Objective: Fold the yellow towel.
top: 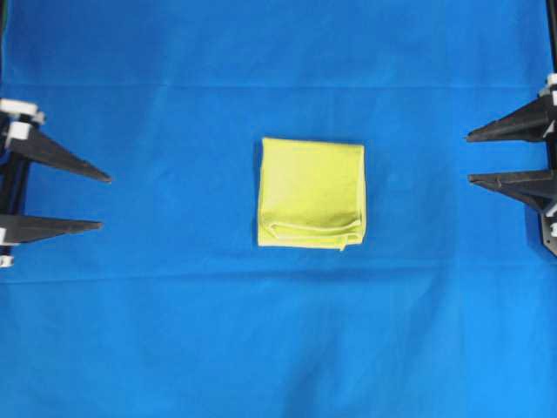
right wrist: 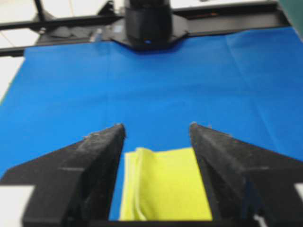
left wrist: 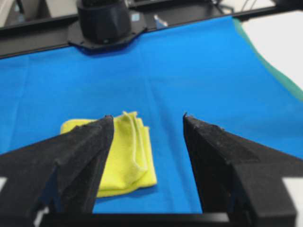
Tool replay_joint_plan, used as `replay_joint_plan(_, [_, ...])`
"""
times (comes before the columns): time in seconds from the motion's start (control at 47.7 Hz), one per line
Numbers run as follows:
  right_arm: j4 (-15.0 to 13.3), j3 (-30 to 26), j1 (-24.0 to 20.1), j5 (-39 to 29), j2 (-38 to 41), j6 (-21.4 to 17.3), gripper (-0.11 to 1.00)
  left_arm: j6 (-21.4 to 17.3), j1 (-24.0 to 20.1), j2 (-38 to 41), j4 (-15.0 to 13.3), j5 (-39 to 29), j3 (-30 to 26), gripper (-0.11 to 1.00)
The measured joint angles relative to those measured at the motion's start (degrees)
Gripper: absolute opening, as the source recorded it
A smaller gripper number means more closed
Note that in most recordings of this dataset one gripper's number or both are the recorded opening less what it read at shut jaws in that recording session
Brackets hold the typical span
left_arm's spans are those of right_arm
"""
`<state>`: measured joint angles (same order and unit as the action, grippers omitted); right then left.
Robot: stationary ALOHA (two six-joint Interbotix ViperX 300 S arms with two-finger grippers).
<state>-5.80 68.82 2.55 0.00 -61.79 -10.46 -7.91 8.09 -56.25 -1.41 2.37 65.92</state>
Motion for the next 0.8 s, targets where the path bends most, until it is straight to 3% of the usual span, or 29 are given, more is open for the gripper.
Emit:
replay_joint_plan(0.336, [1.05, 8.53, 1.76, 10.02, -0.09, 0.00, 0.60, 5.36, -4.39, -9.58, -0.26, 6.94, 12.66, 0.58])
replay_joint_plan(0.797, [1.58, 9.05, 1.93, 11.34, 1.58, 0.00, 0.60, 5.45, -6.24, -10.20, -0.26, 6.94, 13.54, 0.58])
